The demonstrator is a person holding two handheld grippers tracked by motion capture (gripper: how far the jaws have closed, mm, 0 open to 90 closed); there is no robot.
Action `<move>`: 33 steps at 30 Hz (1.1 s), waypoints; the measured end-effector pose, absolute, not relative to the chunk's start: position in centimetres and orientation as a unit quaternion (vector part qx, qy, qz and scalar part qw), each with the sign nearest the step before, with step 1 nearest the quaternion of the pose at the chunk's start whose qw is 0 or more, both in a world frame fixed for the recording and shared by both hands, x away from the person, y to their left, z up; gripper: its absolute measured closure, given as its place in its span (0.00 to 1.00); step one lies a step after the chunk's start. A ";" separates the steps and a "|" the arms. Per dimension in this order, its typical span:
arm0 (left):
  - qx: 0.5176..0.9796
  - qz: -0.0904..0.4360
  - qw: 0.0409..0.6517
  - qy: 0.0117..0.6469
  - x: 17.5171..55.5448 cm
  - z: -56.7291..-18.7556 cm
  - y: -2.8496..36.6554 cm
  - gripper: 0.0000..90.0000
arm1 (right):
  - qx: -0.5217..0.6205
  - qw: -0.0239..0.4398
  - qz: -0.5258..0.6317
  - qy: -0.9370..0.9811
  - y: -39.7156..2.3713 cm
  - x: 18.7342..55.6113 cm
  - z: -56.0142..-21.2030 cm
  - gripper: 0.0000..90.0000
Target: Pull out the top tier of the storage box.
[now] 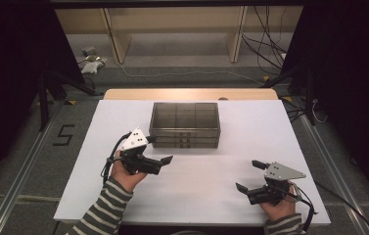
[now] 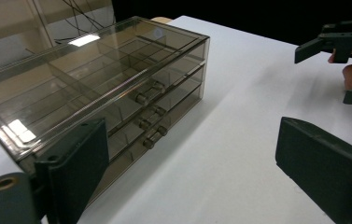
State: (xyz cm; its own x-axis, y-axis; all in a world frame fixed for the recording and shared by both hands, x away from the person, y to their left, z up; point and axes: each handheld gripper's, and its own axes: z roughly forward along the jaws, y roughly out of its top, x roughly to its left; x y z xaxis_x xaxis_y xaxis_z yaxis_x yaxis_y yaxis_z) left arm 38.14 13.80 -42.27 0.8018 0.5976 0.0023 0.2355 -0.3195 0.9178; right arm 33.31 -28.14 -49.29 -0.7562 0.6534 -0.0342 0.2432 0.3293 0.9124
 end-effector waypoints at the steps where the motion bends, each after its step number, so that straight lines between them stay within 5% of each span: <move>1: 0.796 0.172 0.518 0.259 38.2 -42.3 13.5 0.14 | 0.283 0.203 0.505 0.790 -28.1 33.3 -49.3 0.02; 12: 0.814 0.146 0.504 0.249 38.8 -42.5 12.4 0.20 | 0.282 0.203 0.505 0.791 -28.0 33.3 -49.3 0.02; 33: 0.843 0.189 0.470 0.179 38.7 -42.0 10.8 0.22 | 0.282 0.201 0.503 0.792 -28.0 33.4 -49.4 0.02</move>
State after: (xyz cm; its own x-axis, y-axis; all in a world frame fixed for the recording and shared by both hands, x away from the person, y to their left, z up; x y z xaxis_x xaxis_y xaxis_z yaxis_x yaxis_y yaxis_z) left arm 38.70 10.75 -42.05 0.8644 0.4797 0.1504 0.1244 -0.4940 0.8605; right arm 33.36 -28.01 -49.35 -0.7603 0.6486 -0.0359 0.2433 0.3355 0.9101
